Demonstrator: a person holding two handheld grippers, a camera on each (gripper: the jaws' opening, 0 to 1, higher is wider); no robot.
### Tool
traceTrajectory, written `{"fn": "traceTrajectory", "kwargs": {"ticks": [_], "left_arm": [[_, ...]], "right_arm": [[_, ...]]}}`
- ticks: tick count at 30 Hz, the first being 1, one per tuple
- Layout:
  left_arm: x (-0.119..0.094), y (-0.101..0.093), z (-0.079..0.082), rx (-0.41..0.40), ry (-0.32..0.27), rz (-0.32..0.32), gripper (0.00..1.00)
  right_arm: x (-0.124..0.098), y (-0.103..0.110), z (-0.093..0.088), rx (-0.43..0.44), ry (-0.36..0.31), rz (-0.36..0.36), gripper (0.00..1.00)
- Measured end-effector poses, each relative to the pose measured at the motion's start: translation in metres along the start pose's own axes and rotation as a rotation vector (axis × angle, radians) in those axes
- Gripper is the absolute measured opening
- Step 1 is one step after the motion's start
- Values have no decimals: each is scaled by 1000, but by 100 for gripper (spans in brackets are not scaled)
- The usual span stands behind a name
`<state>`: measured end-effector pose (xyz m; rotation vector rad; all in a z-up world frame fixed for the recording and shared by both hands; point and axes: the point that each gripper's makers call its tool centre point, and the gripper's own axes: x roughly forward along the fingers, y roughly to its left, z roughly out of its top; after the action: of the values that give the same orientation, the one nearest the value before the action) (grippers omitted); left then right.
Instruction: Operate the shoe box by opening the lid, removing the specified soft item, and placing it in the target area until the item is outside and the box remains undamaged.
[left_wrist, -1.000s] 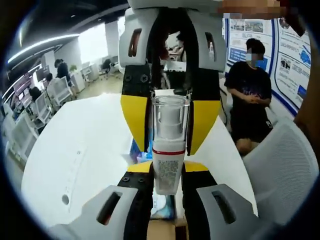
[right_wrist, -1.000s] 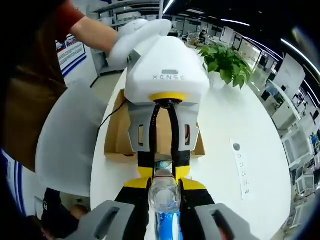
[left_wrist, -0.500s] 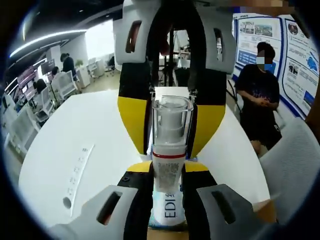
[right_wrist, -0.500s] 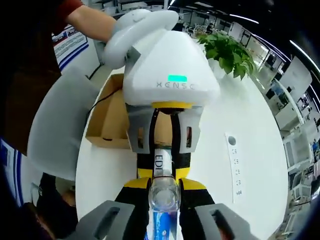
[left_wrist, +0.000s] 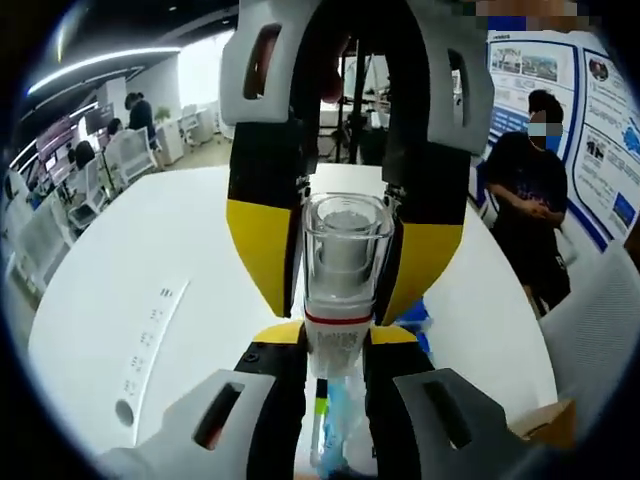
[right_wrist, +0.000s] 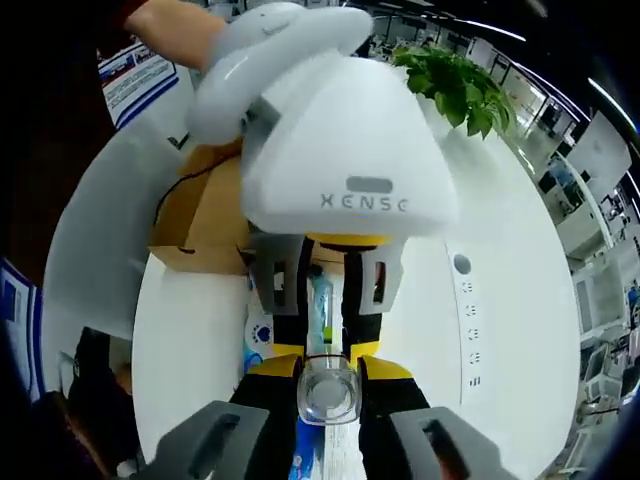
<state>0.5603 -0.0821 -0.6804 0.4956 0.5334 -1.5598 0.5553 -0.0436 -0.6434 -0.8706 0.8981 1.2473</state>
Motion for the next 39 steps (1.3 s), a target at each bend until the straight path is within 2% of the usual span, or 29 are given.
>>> {"fn": "traceTrajectory", "kwargs": {"ticks": [8, 15, 33, 39], "left_arm": [[22, 14, -9, -24, -2, 4, 20], [37, 21, -21, -36, 17, 1, 20], [57, 20, -33, -50, 31, -2, 20], [60, 18, -38, -39, 46, -6, 20]], "right_arm": [[13, -12, -19, 9, 30, 11, 17], [28, -14, -28, 2, 59, 24, 17], [53, -22, -48, 14, 84, 34, 17], [58, -21, -47, 2, 78, 32, 17]]}}
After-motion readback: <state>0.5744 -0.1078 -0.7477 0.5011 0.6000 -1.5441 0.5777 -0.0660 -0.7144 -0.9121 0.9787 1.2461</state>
